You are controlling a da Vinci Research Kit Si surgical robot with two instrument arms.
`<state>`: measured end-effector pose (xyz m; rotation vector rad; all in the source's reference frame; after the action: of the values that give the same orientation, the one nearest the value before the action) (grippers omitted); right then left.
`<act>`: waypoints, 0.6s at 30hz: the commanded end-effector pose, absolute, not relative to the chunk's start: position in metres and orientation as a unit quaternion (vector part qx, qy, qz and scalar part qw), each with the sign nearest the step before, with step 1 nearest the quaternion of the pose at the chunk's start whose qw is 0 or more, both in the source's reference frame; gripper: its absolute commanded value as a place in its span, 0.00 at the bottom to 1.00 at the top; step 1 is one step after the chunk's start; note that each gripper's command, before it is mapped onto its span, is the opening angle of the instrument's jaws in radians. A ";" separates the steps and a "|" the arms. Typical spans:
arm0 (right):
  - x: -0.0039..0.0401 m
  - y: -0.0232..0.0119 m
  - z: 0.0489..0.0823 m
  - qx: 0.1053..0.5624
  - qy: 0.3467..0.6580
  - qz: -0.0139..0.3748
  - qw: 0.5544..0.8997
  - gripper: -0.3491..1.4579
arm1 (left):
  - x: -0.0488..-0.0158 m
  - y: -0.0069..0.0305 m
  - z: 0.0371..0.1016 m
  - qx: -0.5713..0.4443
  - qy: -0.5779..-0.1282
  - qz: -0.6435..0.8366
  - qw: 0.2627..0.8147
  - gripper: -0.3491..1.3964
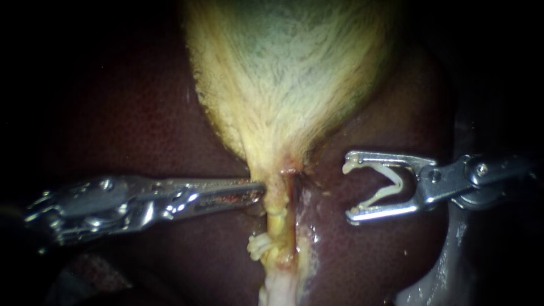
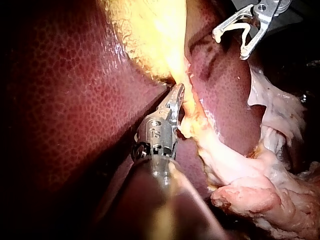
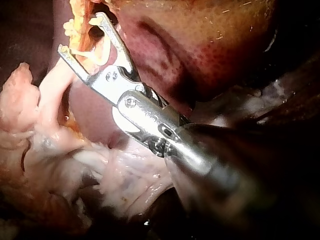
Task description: Clipping third clip left tube
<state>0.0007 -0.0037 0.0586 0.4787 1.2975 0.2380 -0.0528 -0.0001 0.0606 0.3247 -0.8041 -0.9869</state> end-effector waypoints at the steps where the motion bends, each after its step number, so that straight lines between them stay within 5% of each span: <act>1: 0.0012 -0.0040 0.0588 0.222 0.597 0.108 0.763 0.52 | -0.0526 -0.0002 0.0604 0.151 -0.374 -0.458 0.792 0.03; 18: 0.0112 -0.0109 0.0678 0.315 0.564 0.167 0.745 0.50 | -0.0478 0.0011 0.0578 0.148 -0.371 -0.461 0.792 0.03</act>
<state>0.0116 -0.0110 0.0684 0.6927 1.2335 0.3701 -0.0478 0.0011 0.0578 0.3197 -0.7982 -0.9908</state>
